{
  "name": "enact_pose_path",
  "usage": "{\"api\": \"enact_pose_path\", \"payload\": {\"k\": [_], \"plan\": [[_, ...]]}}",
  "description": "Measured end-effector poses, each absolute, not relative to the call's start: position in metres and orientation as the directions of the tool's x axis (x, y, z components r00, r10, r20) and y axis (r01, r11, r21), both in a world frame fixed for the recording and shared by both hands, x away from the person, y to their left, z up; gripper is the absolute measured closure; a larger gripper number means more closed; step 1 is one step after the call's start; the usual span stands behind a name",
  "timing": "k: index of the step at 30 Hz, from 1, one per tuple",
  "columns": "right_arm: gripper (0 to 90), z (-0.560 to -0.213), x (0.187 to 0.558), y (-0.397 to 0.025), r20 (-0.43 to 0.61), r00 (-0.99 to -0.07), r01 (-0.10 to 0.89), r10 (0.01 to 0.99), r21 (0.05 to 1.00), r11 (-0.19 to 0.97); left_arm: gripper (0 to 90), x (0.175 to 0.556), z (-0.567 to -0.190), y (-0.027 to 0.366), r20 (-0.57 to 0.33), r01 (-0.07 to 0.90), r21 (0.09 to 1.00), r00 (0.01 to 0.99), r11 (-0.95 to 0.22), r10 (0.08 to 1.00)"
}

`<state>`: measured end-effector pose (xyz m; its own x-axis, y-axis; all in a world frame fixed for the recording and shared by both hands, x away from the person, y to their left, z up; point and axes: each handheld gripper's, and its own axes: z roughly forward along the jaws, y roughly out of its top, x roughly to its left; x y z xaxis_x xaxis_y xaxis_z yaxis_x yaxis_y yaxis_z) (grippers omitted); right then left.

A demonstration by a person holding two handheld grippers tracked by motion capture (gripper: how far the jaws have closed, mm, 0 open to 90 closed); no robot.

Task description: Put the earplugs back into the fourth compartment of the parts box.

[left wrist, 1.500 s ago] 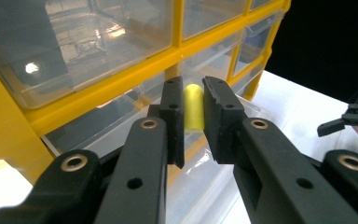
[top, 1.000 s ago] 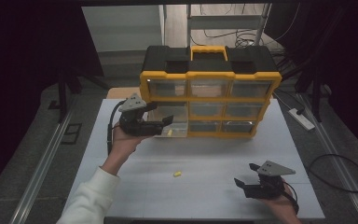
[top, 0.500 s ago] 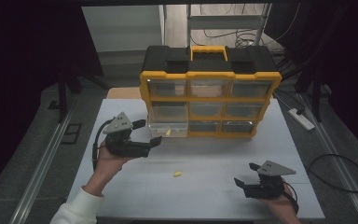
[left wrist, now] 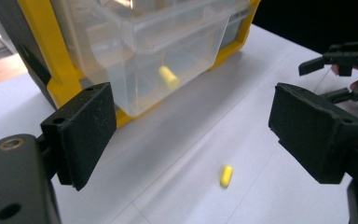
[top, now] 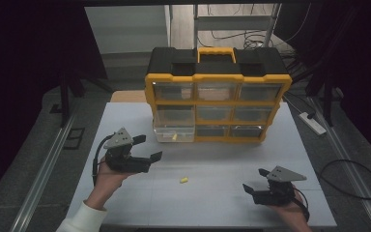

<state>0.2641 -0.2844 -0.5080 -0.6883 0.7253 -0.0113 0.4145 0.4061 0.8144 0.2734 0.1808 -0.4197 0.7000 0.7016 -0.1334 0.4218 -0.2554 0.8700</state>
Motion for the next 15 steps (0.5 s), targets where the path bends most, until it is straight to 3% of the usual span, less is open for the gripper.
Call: {"api": "enact_pose_path", "payload": {"k": [15], "plan": [[17.6, -0.508, 0.264, -0.284, -0.011, -0.693, 0.413, 0.720, 0.813, 0.410, 15.2, 0.277, -0.445, 0.177, -0.126, 0.464, 0.826, 0.706, -0.320, 0.697]]}}
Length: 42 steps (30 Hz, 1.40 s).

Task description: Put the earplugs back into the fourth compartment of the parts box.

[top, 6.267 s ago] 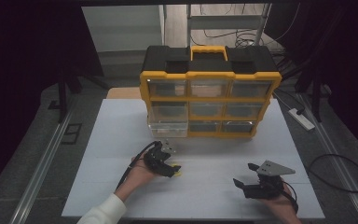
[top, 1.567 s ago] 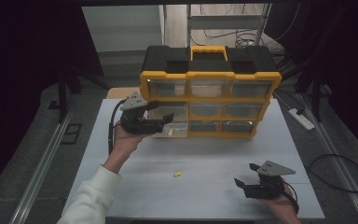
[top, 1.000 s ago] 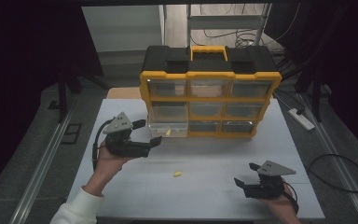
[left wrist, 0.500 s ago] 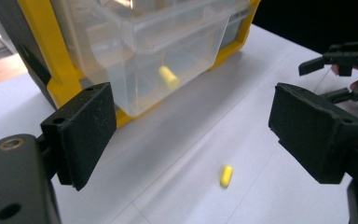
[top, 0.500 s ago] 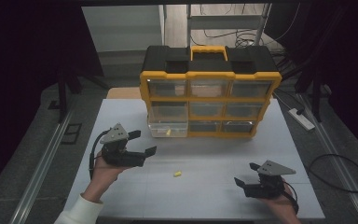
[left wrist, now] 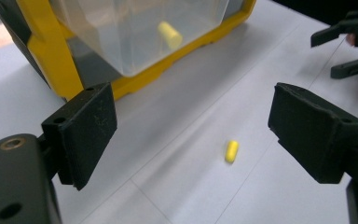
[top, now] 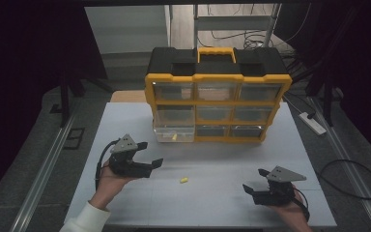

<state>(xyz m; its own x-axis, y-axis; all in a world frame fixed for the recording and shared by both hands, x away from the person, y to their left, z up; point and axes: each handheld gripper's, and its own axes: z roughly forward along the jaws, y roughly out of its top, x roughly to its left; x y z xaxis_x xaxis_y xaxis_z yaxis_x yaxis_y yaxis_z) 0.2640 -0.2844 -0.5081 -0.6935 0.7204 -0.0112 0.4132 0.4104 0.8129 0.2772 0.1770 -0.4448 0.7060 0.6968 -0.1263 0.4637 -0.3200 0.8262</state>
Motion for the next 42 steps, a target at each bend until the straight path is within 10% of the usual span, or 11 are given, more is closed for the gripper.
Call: {"api": "enact_pose_path", "payload": {"k": [42], "plan": [[17.5, -0.507, 0.263, -0.283, 0.007, -0.691, 0.418, 0.723, 0.819, 0.392, 17.9, 0.291, -0.480, 0.130, -0.121, 0.487, 0.721, 0.788, -0.493, 0.603]]}}
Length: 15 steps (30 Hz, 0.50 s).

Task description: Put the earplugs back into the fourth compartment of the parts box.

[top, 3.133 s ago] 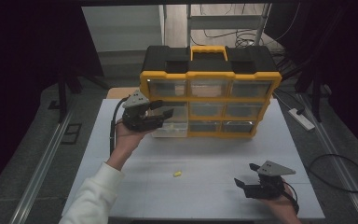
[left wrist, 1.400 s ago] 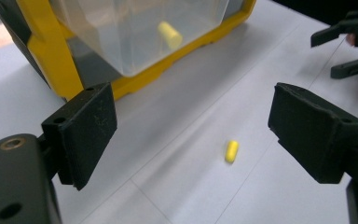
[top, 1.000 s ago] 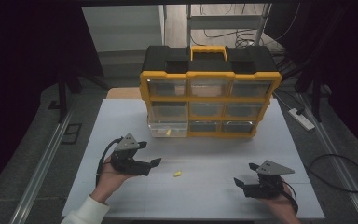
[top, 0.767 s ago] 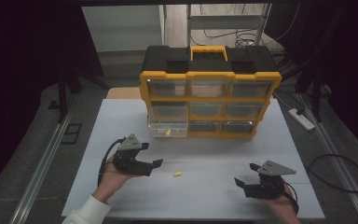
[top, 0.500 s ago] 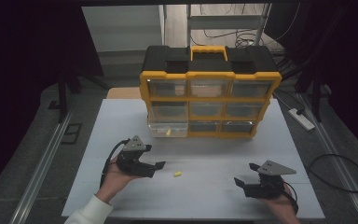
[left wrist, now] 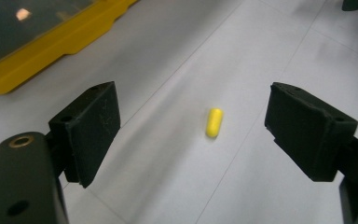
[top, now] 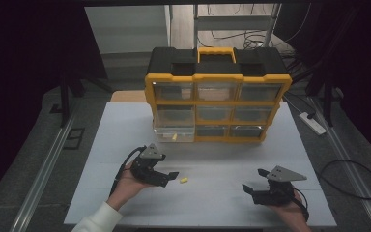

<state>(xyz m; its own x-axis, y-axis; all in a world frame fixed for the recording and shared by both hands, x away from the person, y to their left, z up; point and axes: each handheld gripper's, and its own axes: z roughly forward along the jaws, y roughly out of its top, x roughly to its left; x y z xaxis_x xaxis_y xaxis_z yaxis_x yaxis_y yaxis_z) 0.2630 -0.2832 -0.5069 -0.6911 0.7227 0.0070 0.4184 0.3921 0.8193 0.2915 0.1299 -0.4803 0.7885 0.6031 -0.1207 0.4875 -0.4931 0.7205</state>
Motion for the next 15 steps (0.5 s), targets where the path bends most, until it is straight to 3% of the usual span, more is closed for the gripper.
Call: {"api": "enact_pose_path", "payload": {"k": [15], "plan": [[17.6, -0.506, 0.262, -0.284, 0.010, -0.693, 0.416, 0.721, 0.822, 0.389, 19.7, 0.299, -0.500, 0.105, -0.101, 0.490, 0.649, 0.813, -0.582, 0.573]]}}
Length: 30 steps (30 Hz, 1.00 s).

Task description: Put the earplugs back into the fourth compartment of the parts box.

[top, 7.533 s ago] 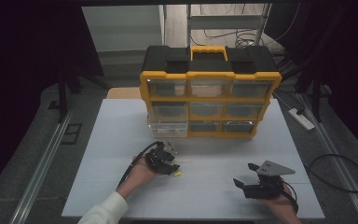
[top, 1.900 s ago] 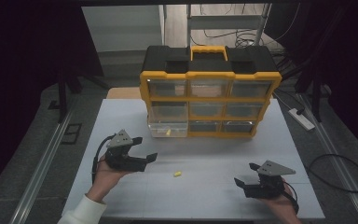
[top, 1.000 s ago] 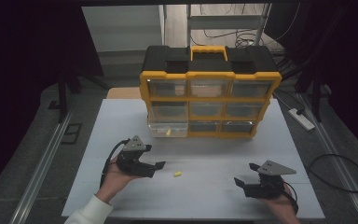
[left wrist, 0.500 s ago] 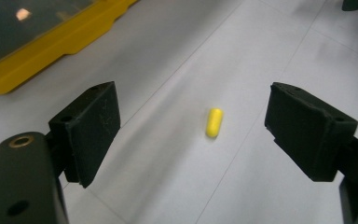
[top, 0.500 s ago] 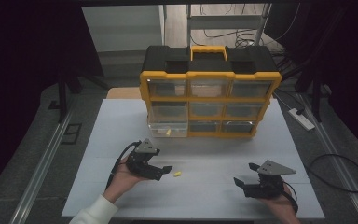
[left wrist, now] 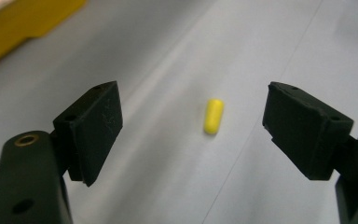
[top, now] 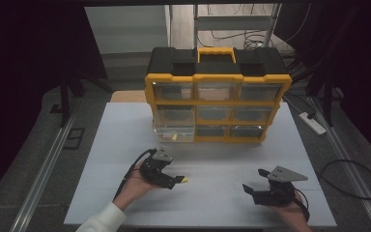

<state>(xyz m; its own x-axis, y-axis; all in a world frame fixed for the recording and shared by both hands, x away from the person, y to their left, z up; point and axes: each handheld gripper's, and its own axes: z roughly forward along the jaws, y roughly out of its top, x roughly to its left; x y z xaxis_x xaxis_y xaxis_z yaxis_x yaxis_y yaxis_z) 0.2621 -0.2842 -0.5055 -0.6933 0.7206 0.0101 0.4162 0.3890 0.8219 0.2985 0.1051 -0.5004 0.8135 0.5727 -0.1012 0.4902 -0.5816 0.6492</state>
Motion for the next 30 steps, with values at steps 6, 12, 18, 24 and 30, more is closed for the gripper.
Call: {"api": "enact_pose_path", "payload": {"k": [6, 12, 18, 24, 30], "plan": [[17.6, -0.506, 0.262, -0.284, 0.011, -0.695, 0.417, 0.719, 0.820, 0.391, 21.7, 0.304, -0.508, 0.089, -0.097, 0.487, 0.611, 0.828, -0.624, 0.552], [17.5, -0.506, 0.263, -0.283, 0.011, -0.700, 0.417, 0.714, 0.818, 0.396, 22.4, 0.307, -0.516, 0.079, -0.087, 0.478, 0.566, 0.845, -0.672, 0.528], [17.6, -0.506, 0.263, -0.285, 0.011, -0.698, 0.419, 0.716, 0.817, 0.395, 28.9, 0.308, -0.520, 0.075, -0.082, 0.469, 0.551, 0.854, -0.691, 0.514], [17.5, -0.505, 0.263, -0.285, 0.013, -0.698, 0.421, 0.716, 0.816, 0.395, 47.8, 0.306, -0.521, 0.072, -0.069, 0.444, 0.541, 0.870, -0.714, 0.488], [17.6, -0.506, 0.264, -0.285, 0.015, -0.697, 0.422, 0.717, 0.817, 0.393, 69.6, 0.305, -0.521, 0.073, -0.046, 0.427, 0.545, 0.874, -0.721, 0.483]]}}
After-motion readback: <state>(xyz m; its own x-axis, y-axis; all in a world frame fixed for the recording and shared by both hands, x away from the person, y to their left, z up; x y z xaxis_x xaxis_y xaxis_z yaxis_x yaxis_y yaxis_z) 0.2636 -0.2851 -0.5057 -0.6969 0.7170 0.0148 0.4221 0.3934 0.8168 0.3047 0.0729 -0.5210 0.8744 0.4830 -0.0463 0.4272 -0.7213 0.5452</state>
